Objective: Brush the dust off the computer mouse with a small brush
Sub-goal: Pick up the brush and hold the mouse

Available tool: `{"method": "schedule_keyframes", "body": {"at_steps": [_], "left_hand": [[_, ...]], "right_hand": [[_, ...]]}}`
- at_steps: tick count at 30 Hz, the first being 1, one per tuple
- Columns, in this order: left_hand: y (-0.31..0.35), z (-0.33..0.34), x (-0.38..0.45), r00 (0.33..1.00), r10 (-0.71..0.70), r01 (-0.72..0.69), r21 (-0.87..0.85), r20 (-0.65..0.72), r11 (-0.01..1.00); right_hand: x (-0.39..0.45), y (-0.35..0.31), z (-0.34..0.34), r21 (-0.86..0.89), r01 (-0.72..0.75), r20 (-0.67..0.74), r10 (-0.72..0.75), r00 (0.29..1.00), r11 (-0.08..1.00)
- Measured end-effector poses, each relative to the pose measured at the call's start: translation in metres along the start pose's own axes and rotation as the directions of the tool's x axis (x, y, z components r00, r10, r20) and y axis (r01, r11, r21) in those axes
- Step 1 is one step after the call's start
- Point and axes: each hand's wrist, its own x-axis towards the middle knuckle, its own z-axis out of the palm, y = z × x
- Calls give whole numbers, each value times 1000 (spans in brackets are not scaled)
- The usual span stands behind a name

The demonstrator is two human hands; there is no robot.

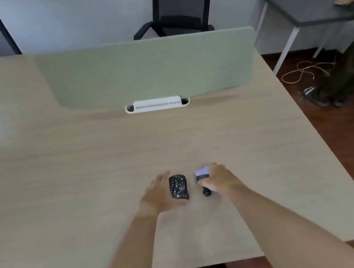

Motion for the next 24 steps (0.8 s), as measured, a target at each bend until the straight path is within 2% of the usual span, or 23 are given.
{"method": "schedule_keyframes", "body": {"at_steps": [4, 7, 9, 13, 15, 18, 20, 24], "left_hand": [[-20, 27, 11, 979, 165, -162, 34, -116, 986], [-32, 39, 20, 939, 256, -257, 25, -229, 966], [-39, 41, 27, 908, 301, -308, 23, -291, 951], [-45, 41, 42, 867, 358, -362, 55, -347, 930], [-47, 44, 46, 845, 382, -375, 95, -375, 922], [-52, 51, 51, 808, 420, -397, 145, -413, 906], [-52, 54, 52, 796, 435, -405, 163, -420, 900], [-53, 57, 53, 776, 445, -417, 167, -447, 894]], "right_hand": [[22, 19, 26, 117, 6, -111, 7, 994, 993], [47, 31, 35, 112, 103, -279, -68, 958, 988], [64, 32, 36, 104, 259, -393, -200, 897, 960], [87, 32, 29, -41, 534, -545, -467, 696, 844], [93, 31, 23, -92, 600, -543, -545, 639, 795], [96, 28, 13, -92, 663, -442, -627, 642, 743], [97, 25, 10, -130, 703, -406, -684, 606, 699], [96, 22, 15, -225, 797, -432, -790, 434, 561]]}}
